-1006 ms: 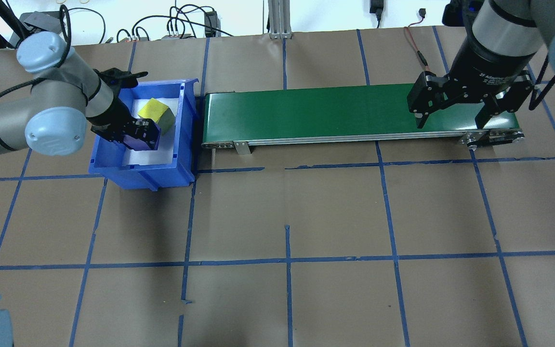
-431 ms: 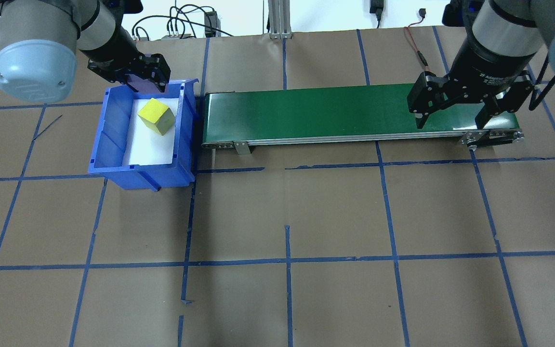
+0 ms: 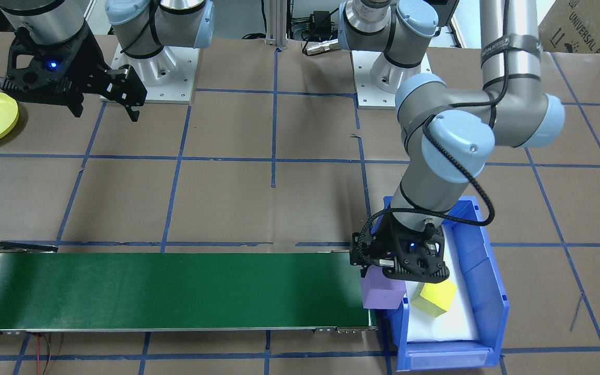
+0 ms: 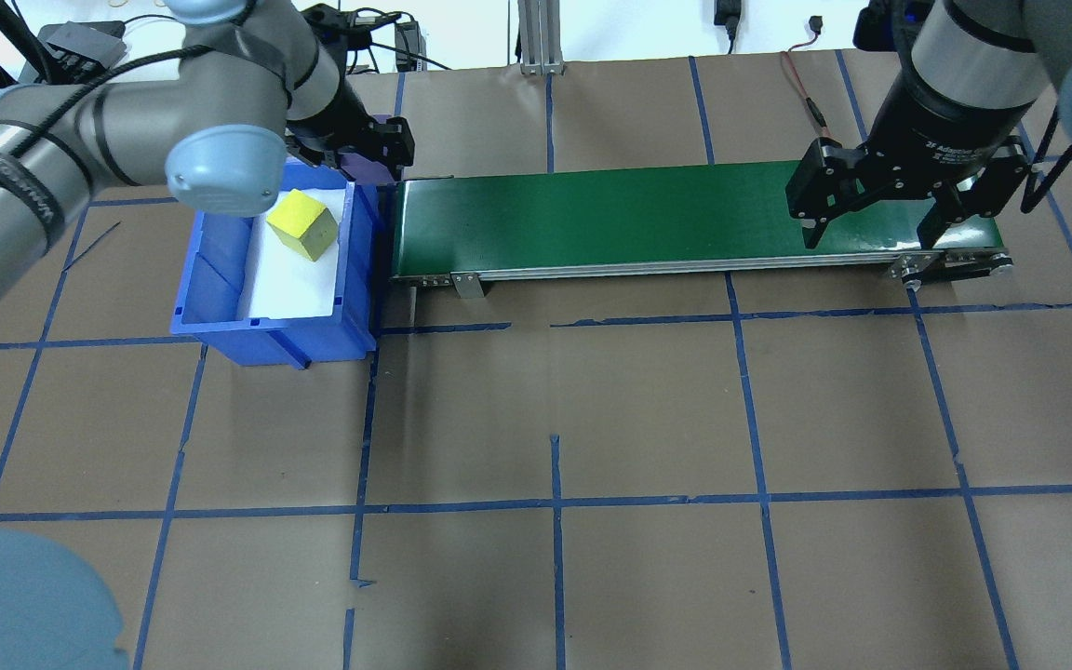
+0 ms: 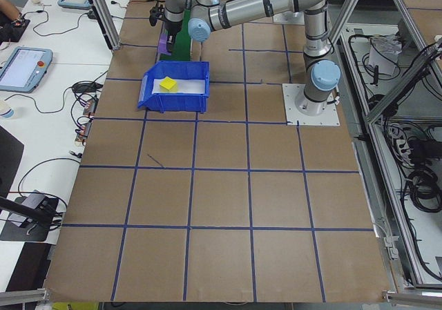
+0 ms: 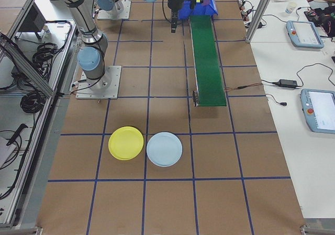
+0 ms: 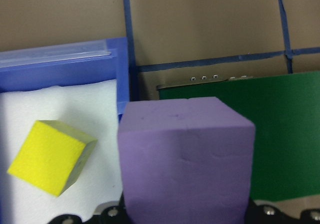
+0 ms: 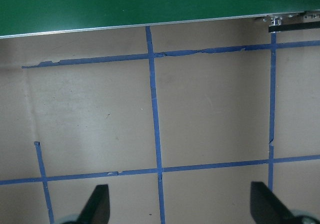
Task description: Move block left to right into plate
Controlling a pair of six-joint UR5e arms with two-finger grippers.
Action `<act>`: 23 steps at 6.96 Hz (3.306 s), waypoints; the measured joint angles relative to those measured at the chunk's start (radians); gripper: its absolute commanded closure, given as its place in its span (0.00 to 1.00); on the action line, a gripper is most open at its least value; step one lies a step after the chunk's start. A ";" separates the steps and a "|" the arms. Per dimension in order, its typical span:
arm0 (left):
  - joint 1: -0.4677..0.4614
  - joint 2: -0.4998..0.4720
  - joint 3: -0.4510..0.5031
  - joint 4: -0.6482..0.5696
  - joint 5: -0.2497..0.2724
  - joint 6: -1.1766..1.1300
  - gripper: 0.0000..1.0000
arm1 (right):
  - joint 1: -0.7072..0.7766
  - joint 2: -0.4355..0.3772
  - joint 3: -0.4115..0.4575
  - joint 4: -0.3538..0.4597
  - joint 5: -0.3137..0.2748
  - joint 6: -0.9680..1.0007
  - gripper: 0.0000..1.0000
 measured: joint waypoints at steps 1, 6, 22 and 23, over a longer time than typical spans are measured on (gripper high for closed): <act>-0.014 -0.022 -0.003 0.021 0.001 -0.028 0.67 | 0.000 0.000 0.001 0.000 0.000 0.000 0.00; -0.046 -0.016 -0.051 0.024 0.004 -0.062 0.00 | 0.000 0.000 0.001 0.000 0.001 0.000 0.00; 0.241 -0.076 -0.044 0.022 -0.012 -0.523 0.00 | -0.320 0.312 -0.035 -0.191 0.062 -0.297 0.00; 0.240 -0.091 -0.038 0.041 -0.015 -0.525 0.00 | -0.325 0.370 -0.042 -0.263 0.077 -0.307 0.00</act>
